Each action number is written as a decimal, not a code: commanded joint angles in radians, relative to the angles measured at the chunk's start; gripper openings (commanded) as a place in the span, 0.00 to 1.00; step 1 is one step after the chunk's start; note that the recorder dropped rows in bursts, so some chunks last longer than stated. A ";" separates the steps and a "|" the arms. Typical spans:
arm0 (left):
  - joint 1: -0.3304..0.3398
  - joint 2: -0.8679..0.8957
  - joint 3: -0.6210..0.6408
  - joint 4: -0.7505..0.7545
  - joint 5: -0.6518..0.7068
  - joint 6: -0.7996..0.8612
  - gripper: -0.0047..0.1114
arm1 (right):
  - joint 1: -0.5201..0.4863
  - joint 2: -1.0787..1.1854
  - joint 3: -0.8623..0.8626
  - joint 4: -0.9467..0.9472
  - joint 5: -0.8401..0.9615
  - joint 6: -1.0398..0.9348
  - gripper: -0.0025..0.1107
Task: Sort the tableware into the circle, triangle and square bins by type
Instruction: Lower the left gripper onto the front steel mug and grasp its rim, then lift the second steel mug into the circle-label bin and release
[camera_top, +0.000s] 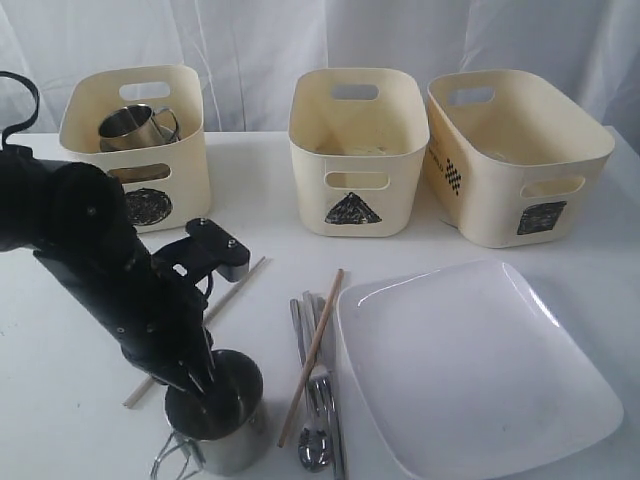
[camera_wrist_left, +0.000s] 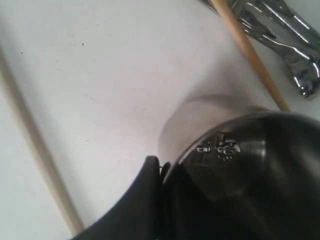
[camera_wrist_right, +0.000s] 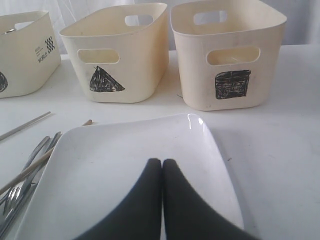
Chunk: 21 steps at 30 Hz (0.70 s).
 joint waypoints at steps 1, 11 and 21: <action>-0.004 -0.051 -0.106 0.084 0.084 -0.004 0.04 | 0.002 -0.005 0.007 0.002 -0.014 0.000 0.02; 0.166 -0.081 -0.505 0.751 0.008 -0.432 0.04 | 0.002 -0.005 0.007 0.002 -0.014 0.000 0.02; 0.409 0.101 -0.664 0.732 -0.230 -0.463 0.04 | 0.002 -0.005 0.007 0.002 -0.014 0.000 0.02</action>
